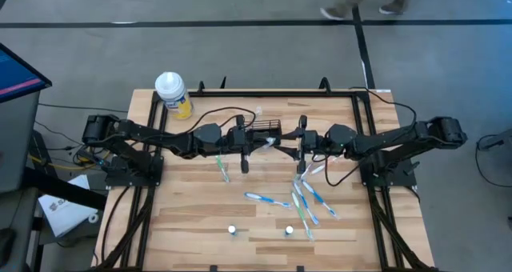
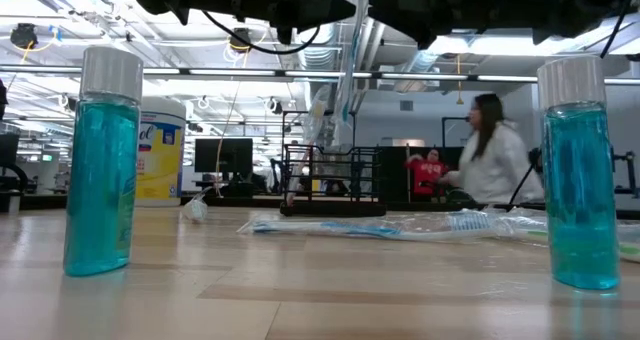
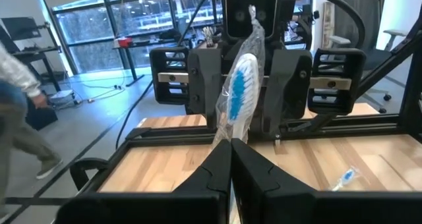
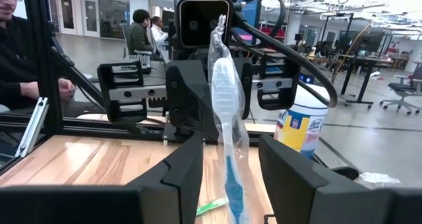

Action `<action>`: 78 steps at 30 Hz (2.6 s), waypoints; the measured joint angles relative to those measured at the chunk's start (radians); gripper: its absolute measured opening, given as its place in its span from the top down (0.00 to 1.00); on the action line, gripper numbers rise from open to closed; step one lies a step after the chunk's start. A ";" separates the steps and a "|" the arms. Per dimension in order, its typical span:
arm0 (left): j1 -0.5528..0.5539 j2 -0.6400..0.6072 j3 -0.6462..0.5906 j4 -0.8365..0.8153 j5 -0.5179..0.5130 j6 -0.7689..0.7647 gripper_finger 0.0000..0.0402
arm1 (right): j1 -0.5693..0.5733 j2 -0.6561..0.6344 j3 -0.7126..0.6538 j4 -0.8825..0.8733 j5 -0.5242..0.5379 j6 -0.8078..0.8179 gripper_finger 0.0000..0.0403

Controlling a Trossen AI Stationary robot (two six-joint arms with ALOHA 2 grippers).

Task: Pick & Place toothbrushing station
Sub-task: Put the blue toothbrush into the black mesh organizer

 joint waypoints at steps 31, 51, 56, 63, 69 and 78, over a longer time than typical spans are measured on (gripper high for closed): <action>0.000 0.069 0.001 0.075 0.001 0.002 1.00 | -0.002 0.112 0.099 -0.049 0.002 -0.010 0.70; 0.000 0.069 0.001 0.073 0.001 0.003 1.00 | 0.006 0.075 0.099 -0.055 0.001 -0.007 0.70; 0.000 0.069 0.001 0.073 0.002 0.003 1.00 | 0.020 0.060 0.099 -0.045 0.001 -0.008 0.71; 0.000 0.069 0.001 0.073 0.002 0.003 1.00 | 0.019 0.045 0.099 -0.055 0.001 -0.008 0.76; 0.000 0.069 0.001 0.072 0.003 0.003 1.00 | 0.019 0.045 0.098 -0.061 0.001 -0.012 0.91; 0.000 0.069 0.001 0.074 -0.001 0.003 0.99 | 0.019 0.045 0.098 -0.063 0.001 -0.037 0.95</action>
